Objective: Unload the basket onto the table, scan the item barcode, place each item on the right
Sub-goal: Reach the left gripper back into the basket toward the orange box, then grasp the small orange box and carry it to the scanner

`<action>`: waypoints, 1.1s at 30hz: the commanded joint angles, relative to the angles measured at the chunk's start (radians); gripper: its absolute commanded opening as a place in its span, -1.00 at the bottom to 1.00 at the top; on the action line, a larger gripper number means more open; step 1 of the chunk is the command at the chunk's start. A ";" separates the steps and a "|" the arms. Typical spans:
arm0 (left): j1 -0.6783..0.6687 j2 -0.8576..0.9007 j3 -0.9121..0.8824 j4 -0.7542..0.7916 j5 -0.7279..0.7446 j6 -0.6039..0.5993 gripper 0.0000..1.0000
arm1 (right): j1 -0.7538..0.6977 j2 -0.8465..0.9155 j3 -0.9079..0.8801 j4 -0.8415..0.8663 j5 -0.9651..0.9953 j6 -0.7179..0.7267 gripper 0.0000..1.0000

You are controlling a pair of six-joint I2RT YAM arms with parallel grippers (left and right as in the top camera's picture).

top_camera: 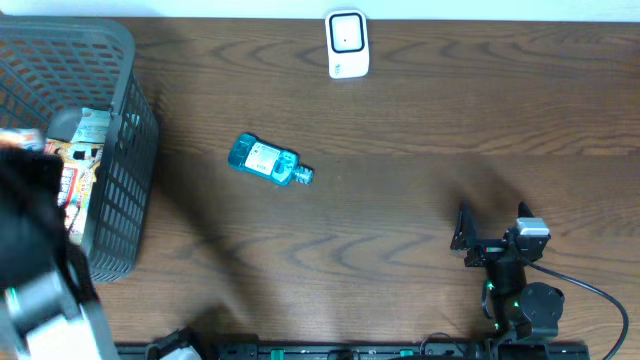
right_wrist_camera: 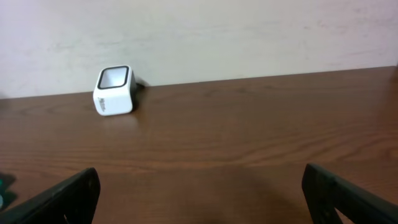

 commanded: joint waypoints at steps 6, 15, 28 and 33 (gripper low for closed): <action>-0.132 -0.148 0.002 0.122 0.693 0.343 -0.86 | -0.008 -0.005 -0.002 -0.004 0.001 -0.006 0.99; -0.511 0.053 -0.002 -0.117 1.251 1.041 -0.86 | -0.008 -0.005 -0.002 -0.004 0.001 -0.006 0.98; -1.041 0.647 -0.002 -0.135 0.289 1.070 -0.85 | -0.008 -0.005 -0.002 -0.004 0.001 -0.006 0.99; -1.123 0.880 -0.002 -0.072 0.035 1.094 -0.86 | -0.008 -0.005 -0.002 -0.004 0.001 -0.006 0.99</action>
